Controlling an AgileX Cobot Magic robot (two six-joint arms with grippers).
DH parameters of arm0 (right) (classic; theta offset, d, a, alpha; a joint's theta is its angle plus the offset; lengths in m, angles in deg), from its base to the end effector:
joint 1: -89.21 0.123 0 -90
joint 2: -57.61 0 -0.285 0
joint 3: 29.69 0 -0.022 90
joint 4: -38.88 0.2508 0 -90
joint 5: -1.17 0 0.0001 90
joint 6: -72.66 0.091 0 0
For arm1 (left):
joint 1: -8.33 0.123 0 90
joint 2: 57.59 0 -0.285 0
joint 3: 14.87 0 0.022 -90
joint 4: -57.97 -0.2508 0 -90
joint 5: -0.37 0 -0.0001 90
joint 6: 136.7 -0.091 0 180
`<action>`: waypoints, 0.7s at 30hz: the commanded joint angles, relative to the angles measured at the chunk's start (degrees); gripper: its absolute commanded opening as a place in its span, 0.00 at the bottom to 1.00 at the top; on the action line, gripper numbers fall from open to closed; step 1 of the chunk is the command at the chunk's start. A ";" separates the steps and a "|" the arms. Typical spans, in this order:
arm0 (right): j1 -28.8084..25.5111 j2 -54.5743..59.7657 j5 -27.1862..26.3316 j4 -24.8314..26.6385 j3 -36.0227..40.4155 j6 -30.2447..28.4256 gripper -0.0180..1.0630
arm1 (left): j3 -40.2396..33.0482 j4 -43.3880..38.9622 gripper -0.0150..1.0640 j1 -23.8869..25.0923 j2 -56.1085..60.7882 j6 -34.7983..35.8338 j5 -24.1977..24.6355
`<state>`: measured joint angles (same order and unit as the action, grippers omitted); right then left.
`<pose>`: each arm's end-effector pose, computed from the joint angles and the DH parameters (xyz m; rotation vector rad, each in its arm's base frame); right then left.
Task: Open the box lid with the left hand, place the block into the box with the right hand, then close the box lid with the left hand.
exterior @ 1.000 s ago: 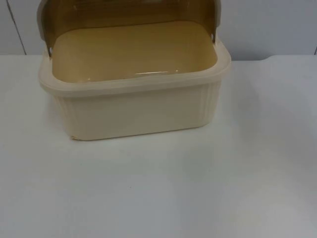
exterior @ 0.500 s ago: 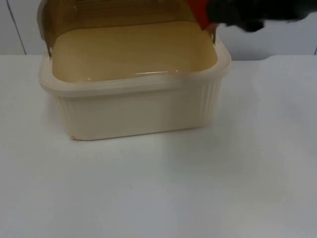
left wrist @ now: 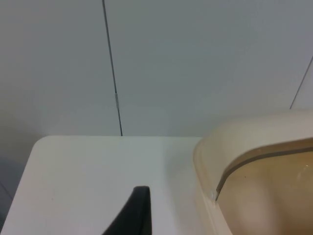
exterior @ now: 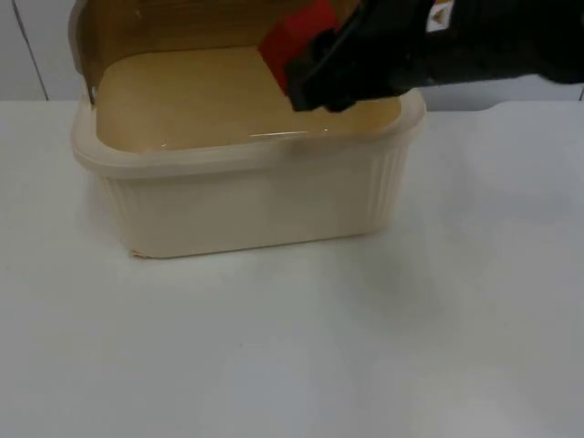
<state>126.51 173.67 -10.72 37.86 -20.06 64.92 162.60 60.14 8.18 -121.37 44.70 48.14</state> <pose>0.3378 0.2578 0.2138 -0.7846 1.8406 0.3253 0.1779 -0.0030 0.4624 -0.0290 1.9909 -0.0618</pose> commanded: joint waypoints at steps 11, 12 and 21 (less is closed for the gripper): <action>-0.20 10.35 -1.62 5.99 -9.47 -0.62 0.02 | -0.17 -0.24 0.98 -0.17 0.10 0.36 1.40; -0.20 10.76 -1.62 7.47 -10.03 -0.76 0.02 | -0.17 -0.24 0.98 -0.17 0.10 0.36 1.87; -1.30 11.46 1.79 10.42 -11.37 -3.67 0.20 | -0.17 -1.32 0.98 -0.17 0.10 0.36 2.84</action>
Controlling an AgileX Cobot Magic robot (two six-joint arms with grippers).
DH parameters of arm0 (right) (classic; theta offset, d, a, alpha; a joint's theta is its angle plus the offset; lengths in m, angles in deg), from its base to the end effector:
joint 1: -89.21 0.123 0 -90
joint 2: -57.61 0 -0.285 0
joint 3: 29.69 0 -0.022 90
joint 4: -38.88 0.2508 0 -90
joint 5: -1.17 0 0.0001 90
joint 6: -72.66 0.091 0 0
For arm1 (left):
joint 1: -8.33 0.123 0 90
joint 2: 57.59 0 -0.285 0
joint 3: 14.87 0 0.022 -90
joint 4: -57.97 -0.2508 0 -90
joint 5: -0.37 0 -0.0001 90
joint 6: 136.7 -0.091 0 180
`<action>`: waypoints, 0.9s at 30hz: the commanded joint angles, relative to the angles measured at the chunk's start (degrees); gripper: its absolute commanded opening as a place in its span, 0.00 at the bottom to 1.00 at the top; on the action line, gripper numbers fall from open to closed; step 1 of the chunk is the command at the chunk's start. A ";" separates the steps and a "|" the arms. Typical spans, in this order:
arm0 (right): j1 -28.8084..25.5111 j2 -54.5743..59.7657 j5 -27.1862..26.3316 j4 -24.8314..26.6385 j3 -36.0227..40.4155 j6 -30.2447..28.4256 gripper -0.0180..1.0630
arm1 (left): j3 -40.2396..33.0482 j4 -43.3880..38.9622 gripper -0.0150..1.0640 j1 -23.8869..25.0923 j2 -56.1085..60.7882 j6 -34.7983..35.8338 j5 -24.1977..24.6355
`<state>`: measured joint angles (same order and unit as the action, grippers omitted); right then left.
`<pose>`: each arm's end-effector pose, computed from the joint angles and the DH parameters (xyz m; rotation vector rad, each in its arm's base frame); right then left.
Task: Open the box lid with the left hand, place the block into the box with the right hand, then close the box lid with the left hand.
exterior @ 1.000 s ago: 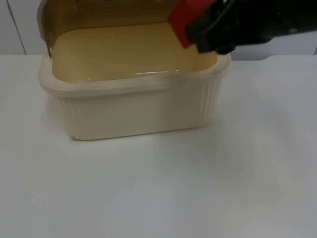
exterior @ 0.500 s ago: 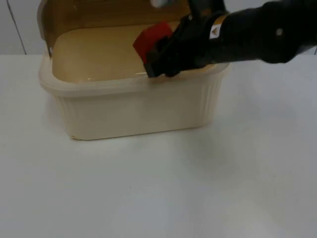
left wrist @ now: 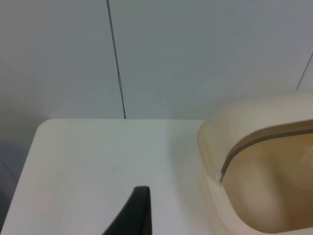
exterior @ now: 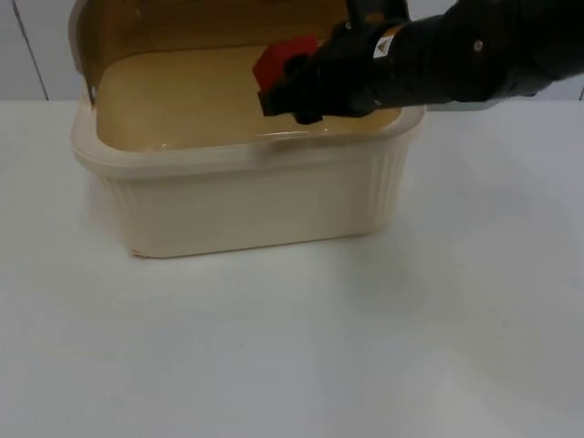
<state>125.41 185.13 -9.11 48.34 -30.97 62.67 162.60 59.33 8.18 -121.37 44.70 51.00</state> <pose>0.3812 0.2757 0.1784 -0.6291 1.9458 0.3605 0.1760 -0.0021 0.4583 -0.0261 2.0409 -0.0451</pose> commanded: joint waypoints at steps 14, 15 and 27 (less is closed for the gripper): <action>-0.20 -2.49 0.04 0.04 -0.60 -1.63 0.98 | -0.17 -0.72 0.98 -0.17 0.10 0.36 -0.14; -0.20 -2.79 0.78 0.04 -0.60 -1.63 0.98 | -0.17 -0.72 0.98 -0.17 0.10 0.36 -0.25; 0.05 -12.51 22.99 -0.33 -0.28 -4.42 0.97 | -0.17 -0.83 0.98 -0.17 0.10 0.36 -0.35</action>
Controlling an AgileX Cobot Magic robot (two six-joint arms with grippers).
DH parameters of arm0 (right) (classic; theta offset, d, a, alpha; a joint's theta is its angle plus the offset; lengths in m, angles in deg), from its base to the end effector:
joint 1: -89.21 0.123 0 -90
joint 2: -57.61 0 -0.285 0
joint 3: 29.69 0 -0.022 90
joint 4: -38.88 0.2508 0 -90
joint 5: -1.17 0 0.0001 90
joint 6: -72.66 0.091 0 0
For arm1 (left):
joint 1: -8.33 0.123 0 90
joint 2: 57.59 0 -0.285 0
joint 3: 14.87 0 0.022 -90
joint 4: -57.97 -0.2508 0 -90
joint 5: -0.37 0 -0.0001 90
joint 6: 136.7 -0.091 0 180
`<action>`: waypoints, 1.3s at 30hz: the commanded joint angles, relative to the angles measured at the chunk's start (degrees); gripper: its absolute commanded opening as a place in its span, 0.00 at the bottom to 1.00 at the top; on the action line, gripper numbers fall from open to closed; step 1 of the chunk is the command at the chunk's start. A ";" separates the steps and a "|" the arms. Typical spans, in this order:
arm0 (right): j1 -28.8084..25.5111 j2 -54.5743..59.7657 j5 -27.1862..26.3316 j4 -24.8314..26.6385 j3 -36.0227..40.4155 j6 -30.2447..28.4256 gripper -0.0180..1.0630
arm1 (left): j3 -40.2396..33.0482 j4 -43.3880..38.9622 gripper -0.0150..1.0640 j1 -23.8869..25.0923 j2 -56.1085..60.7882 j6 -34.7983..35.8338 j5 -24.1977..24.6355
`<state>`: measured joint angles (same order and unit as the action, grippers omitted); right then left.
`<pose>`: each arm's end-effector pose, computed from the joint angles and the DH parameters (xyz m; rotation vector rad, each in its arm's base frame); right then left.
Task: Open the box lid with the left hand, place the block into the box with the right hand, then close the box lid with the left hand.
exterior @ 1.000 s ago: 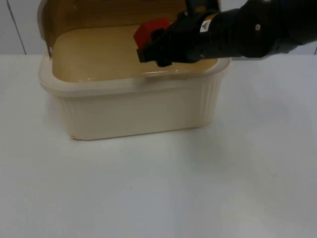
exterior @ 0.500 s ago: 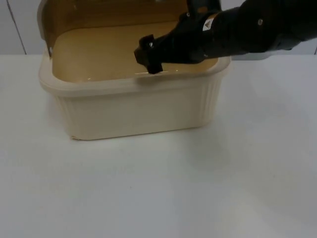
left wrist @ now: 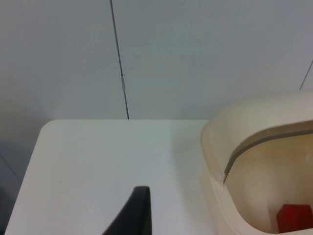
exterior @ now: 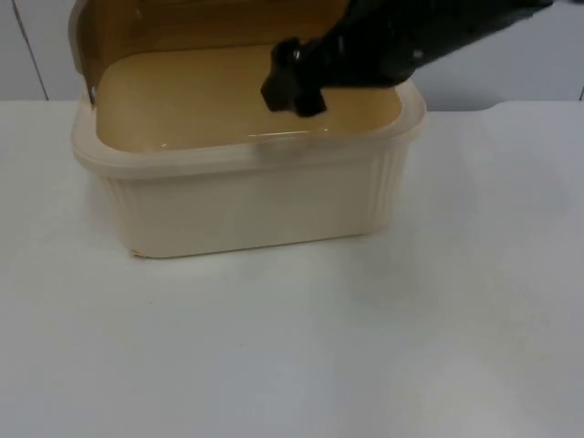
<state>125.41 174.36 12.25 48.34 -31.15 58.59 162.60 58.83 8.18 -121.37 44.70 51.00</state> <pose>0.3515 0.2609 0.2364 -0.7951 2.0766 0.3391 0.1760 -0.0015 0.4583 -0.0247 2.0409 -0.0347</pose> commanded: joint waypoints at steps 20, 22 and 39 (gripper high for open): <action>-21.03 -27.59 8.36 -21.38 20.58 18.85 0.97 | -0.17 -0.32 0.98 -0.17 0.10 0.36 -0.46; -26.27 -31.80 8.64 -24.45 20.48 20.74 0.97 | -0.17 -0.32 0.98 -0.17 0.10 0.36 -0.73; -35.10 -60.47 14.75 -11.65 20.47 15.76 0.97 | -0.17 0.12 0.98 -0.17 0.10 0.36 -1.69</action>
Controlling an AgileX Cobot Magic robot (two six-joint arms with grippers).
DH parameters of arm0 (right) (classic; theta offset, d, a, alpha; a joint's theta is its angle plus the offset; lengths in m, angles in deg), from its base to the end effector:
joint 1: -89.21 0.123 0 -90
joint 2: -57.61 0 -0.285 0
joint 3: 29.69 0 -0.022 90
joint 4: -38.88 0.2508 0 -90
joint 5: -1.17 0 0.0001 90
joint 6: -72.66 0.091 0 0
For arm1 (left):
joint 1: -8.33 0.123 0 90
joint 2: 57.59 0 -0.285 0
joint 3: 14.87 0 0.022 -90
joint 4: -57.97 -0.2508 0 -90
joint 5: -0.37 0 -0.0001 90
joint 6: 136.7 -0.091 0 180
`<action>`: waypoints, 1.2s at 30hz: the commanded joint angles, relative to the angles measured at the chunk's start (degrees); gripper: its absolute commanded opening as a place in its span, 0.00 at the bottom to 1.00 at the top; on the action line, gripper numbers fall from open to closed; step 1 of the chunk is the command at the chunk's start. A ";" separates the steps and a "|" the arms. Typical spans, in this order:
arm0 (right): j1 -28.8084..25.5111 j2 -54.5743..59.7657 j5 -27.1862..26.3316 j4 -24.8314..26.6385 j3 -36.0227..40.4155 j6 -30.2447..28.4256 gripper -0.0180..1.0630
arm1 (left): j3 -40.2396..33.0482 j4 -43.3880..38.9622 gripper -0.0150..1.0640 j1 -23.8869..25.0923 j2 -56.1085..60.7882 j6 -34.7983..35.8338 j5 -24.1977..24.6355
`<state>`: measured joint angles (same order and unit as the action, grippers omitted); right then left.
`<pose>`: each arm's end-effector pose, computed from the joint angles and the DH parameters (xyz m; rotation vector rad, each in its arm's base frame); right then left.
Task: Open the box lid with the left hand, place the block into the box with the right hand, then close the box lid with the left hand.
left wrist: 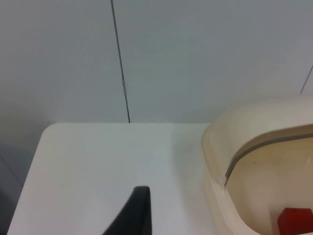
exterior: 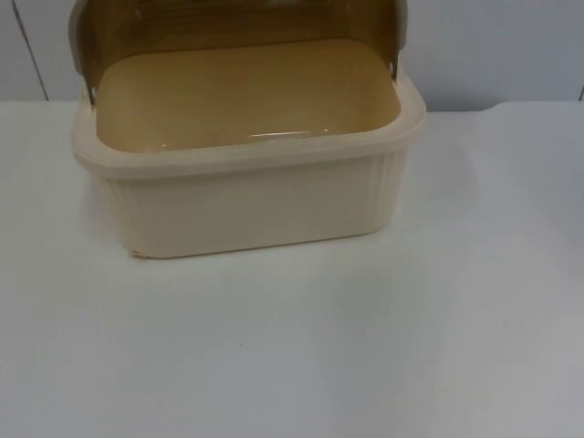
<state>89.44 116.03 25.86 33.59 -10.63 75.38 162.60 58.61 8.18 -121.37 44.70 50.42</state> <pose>0.1797 -0.0028 0.4225 -0.0083 1.7818 -0.0577 0.1764 -0.0012 0.4591 -0.0240 2.0308 -0.0303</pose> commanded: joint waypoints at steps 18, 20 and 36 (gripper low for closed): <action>3.43 -2.28 4.80 5.63 -0.05 -4.08 0.97 | -0.17 0.32 0.98 -0.17 0.10 1.01 -1.02; 3.43 -2.28 4.68 5.63 -0.05 -3.34 0.97 | -0.17 -0.16 0.98 -0.17 0.10 1.01 -1.02; 3.43 -2.26 3.50 7.02 -0.05 -2.30 0.97 | -0.17 -1.57 0.98 -0.17 -2.33 1.08 -10.27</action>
<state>92.70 114.08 29.73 40.55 -10.53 73.07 162.60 56.03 8.18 -122.81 45.78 40.97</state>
